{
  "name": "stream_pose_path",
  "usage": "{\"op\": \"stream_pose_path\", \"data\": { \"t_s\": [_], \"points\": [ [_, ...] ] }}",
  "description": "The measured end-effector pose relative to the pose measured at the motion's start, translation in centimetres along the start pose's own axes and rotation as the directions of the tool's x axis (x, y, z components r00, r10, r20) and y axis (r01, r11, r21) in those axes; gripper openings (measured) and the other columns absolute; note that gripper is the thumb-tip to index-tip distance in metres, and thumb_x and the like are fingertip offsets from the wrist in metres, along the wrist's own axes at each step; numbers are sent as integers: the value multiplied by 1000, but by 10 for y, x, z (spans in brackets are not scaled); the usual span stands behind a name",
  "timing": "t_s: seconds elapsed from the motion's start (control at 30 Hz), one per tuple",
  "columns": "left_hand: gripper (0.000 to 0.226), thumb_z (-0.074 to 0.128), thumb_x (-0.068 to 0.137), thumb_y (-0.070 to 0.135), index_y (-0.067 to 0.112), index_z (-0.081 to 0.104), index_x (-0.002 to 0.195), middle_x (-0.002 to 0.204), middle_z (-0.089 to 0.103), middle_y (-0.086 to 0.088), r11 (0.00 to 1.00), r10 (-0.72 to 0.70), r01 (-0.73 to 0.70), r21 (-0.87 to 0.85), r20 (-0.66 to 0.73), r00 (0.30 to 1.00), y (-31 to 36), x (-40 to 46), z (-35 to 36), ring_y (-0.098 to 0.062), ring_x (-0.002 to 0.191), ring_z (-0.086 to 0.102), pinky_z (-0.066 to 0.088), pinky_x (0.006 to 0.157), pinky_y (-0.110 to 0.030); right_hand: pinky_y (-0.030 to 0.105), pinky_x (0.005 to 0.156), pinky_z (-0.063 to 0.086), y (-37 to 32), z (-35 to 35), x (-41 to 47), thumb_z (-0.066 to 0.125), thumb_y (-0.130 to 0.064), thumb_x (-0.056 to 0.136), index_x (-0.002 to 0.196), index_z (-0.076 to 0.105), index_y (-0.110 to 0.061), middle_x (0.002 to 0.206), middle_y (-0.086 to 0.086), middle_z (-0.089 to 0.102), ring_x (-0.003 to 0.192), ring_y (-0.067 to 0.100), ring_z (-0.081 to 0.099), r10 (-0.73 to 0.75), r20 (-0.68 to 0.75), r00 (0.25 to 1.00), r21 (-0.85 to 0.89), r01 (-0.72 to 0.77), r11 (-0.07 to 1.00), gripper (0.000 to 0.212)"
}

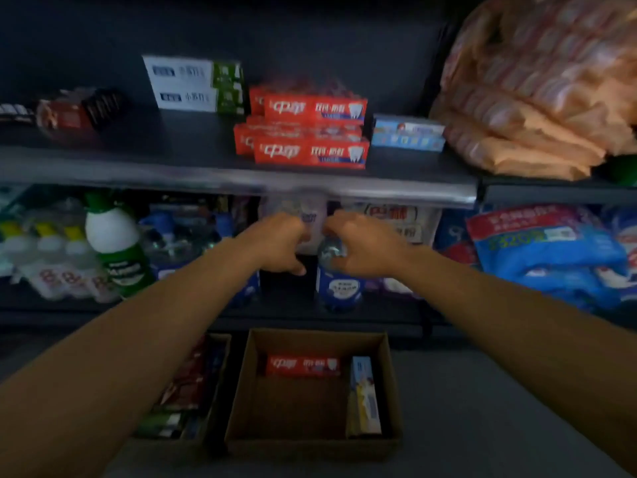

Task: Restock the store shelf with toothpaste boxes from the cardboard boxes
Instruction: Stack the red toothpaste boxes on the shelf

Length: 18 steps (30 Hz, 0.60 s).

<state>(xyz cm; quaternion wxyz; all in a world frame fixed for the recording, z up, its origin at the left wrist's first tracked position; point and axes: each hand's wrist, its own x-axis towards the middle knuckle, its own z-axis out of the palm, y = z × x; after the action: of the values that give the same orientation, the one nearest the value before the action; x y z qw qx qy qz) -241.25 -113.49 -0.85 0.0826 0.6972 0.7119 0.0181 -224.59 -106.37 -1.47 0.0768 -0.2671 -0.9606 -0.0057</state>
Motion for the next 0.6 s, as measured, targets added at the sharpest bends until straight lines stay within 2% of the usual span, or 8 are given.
{"op": "stream_pose_path", "data": {
  "t_s": [0.1,0.17,0.23,0.33,0.4,0.47,0.53,0.6],
  "points": [
    [60,80,72,37,9,60,120,117,64,-6,999,9,-6,-32,88,996,-9,3,50,-23,104,60,49,82,-30,37,79,49,0,51,-11,66,-24,80,115,54,-12,119,6,55,106,25,53,-9,80,997,53,5,999,40],
    [46,79,72,35,12,64,108,108,65,-4,998,13,-4,-55,148,989,-15,7,82,-22,98,61,52,80,-35,38,79,49,1,86,-17,66,-23,79,118,55,-12,120,7,55,108,26,53,-24,127,992,96,12,995,42],
    [24,77,73,31,18,62,87,96,64,-3,997,6,12,-79,216,976,-19,9,113,-21,89,62,53,75,-38,35,75,48,0,120,-22,65,-25,80,116,55,-13,116,6,55,104,25,54,-28,178,984,126,6,992,39],
    [23,73,78,29,25,51,74,92,61,-1,994,-7,38,-104,288,958,-24,13,157,-17,83,59,50,70,-33,33,74,48,-1,168,-30,65,-32,83,115,55,-14,111,6,55,102,23,55,-33,284,958,173,-17,985,38],
    [23,70,82,27,26,50,70,95,62,-4,985,-14,70,-156,335,942,-28,14,183,-16,81,56,45,70,-30,35,80,48,-1,195,-33,66,-35,84,121,54,-14,116,8,55,106,24,55,-37,350,936,213,-41,976,44],
    [13,71,81,26,22,62,89,107,64,-5,978,-21,98,-183,381,924,-35,15,209,-18,91,59,48,80,-31,40,90,47,-1,217,-34,66,-33,84,132,49,-15,124,8,54,112,24,52,-23,423,906,220,-78,972,54],
    [39,74,79,28,21,62,115,118,62,-3,972,-49,141,-189,424,904,-42,16,233,-19,106,59,47,95,-35,43,95,47,-1,239,-35,67,-29,83,135,45,-17,129,7,53,116,25,52,-2,482,876,211,-115,971,58],
    [47,75,78,28,23,58,122,123,60,-3,969,-73,170,-182,442,894,-47,16,252,-19,112,57,45,100,-38,42,97,47,-1,260,-36,67,-28,83,137,44,-18,131,8,52,115,25,53,12,531,847,202,-141,969,59]
  ]
}}
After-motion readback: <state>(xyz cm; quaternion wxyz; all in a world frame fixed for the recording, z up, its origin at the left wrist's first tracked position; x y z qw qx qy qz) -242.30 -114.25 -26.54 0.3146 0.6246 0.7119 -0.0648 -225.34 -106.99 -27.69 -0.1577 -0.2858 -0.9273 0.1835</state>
